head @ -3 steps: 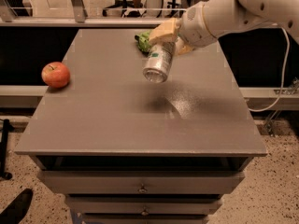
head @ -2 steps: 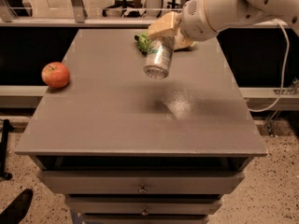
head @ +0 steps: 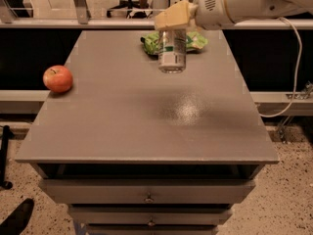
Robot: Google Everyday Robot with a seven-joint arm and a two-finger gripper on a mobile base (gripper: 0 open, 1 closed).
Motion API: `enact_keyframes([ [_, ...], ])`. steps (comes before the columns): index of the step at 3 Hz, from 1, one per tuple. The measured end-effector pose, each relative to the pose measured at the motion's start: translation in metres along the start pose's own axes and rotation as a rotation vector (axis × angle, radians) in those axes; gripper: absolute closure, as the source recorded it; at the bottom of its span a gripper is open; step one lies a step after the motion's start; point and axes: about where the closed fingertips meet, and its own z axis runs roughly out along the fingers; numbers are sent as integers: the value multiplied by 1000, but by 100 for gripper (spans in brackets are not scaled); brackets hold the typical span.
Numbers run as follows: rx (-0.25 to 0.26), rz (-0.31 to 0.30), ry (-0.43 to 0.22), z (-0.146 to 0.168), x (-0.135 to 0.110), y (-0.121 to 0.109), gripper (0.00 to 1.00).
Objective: Place 7up can upright
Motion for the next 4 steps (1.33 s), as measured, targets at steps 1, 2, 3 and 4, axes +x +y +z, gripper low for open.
enact_keyframes([
  [1, -29, -171, -35, 2, 0, -1, 100],
  [2, -32, -342, -69, 5, -3, -10, 100],
  [3, -37, -468, -108, 0, -5, -29, 100],
  [4, -37, -513, -110, 1, -5, -29, 100],
])
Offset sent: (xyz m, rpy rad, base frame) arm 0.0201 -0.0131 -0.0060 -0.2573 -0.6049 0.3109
